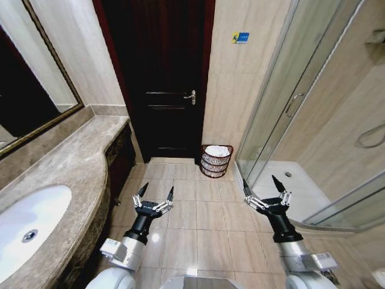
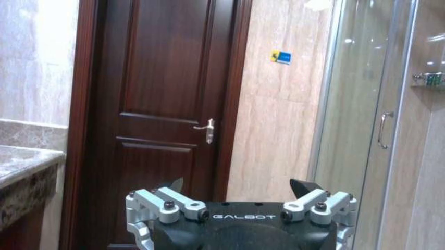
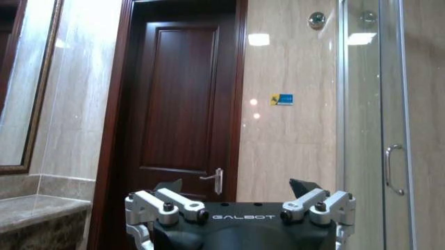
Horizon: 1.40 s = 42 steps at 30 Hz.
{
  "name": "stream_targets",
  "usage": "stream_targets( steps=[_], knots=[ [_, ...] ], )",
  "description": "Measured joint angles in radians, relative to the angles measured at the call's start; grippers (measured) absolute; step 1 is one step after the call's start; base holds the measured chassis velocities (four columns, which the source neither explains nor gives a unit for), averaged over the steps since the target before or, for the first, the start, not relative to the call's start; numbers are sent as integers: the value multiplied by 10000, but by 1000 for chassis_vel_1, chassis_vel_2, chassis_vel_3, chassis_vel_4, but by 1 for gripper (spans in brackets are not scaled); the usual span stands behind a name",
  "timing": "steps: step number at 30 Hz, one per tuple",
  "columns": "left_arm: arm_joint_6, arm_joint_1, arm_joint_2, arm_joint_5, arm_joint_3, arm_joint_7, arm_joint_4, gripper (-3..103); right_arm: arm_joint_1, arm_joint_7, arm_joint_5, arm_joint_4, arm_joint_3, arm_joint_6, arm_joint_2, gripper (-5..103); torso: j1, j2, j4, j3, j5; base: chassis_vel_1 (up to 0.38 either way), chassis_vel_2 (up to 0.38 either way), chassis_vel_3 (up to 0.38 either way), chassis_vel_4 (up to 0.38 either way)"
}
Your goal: Discard the used towel into the hamper.
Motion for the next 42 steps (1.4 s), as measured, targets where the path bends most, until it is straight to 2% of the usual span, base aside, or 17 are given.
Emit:
stream_targets(
  steps=[42],
  knots=[
    [0,0,0,0,0,0,-1,100,0,0,0,0,0,0,0,100,-2,-1,0,0,0,21,-20,-22,20]
  ],
)
